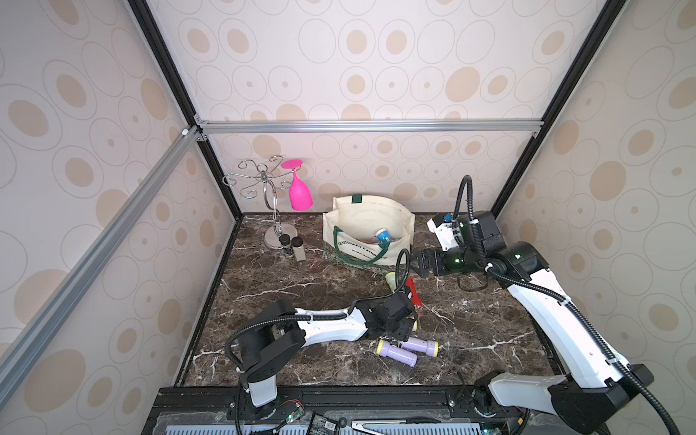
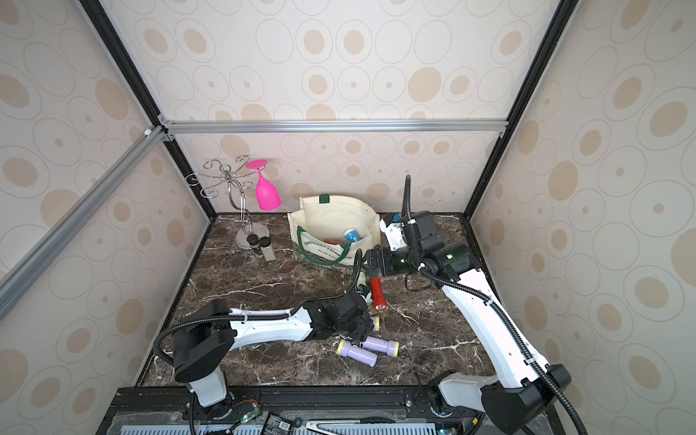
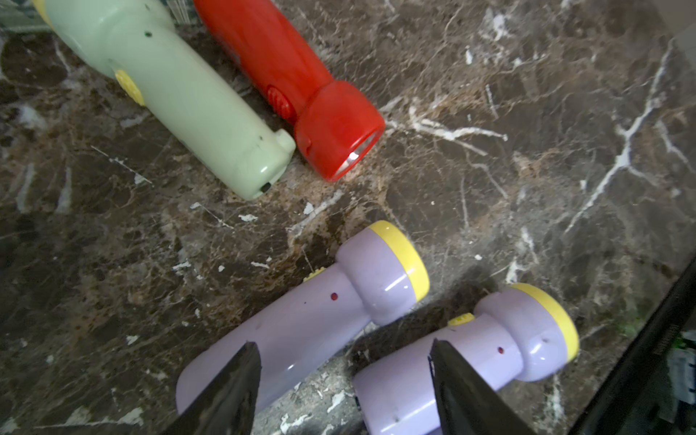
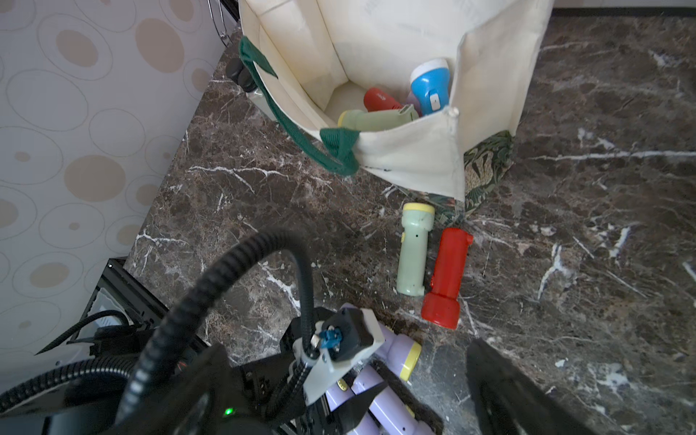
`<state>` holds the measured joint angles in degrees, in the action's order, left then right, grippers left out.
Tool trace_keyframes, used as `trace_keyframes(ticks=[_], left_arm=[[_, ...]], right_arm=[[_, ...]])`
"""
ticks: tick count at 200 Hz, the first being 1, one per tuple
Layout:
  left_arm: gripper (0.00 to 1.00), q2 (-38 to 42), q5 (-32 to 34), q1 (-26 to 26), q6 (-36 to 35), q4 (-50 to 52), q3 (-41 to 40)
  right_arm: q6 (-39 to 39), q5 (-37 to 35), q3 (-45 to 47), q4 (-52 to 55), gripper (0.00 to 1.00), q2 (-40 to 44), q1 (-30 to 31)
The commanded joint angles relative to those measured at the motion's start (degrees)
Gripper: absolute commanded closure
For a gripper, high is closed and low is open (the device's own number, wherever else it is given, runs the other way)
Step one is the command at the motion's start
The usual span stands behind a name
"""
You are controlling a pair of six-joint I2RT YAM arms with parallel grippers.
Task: Put the flashlights into the tote bags
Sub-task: Pick up the flashlight from the center of the board.
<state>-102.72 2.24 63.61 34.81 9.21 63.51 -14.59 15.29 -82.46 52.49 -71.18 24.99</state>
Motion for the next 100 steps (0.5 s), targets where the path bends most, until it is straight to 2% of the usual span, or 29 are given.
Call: trace_keyframes(ticks=[1, 100], left_arm=[[0.29, -1.4, 0.8, -0.4, -2.1, 4.3, 3.3], [0.36, -7.7, 4.7, -1.3, -4.7, 10.1, 7.2]], right_arm=[[-1.1, 1.0, 1.1, 0.0, 0.00, 1.2, -0.2], [-1.2, 2.4, -2.4, 1.1, 0.00, 1.1, -1.3]])
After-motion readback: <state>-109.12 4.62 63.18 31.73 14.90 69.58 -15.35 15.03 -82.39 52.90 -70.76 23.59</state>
